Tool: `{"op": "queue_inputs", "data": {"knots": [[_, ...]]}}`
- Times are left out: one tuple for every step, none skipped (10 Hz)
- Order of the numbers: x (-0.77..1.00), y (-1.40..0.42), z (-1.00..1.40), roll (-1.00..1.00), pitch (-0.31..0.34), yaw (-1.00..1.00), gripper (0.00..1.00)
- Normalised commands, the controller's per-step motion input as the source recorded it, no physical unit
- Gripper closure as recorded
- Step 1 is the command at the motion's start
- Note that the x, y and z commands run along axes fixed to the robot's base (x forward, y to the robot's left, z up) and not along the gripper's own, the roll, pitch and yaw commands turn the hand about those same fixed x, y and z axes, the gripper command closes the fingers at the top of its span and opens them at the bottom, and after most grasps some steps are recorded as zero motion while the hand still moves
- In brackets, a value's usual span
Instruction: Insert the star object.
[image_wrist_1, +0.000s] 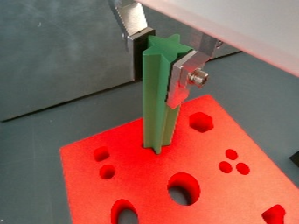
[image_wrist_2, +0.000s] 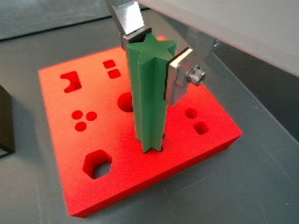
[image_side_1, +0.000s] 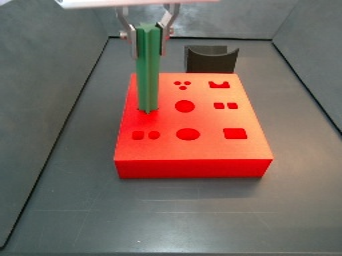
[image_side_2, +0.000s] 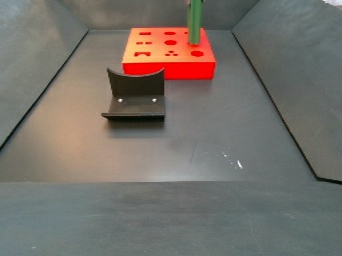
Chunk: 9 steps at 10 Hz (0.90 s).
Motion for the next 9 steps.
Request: {"op": "queue_inputs", "data": {"knots": [[0.0,0.0,-0.83,-0.11,-0.106,-0.09,1.0],[0.0,0.0,-0.94,-0.07,-0.091,-0.1,1.0],[0.0,0.0,-1.0,0.0,-0.051,-0.1,1.0],[0.0,0.0,-1.0,0.02,-0.011,-0.08,1.0],[0.04,0.0,-0.7,0.21,0.03,-0.1,1.0],[0.05,-0.02,-0.71,0.24,0.05,-0.1,1.0],[0.0,-0.03,-0.69,0.26,0.077,-0.07,1.0],[0.08,0.0,-0.32,0.13,0.043,-0.08,1.0],[0.0,0.0,0.0,0.0,0.0,0.0,1.0]]}}
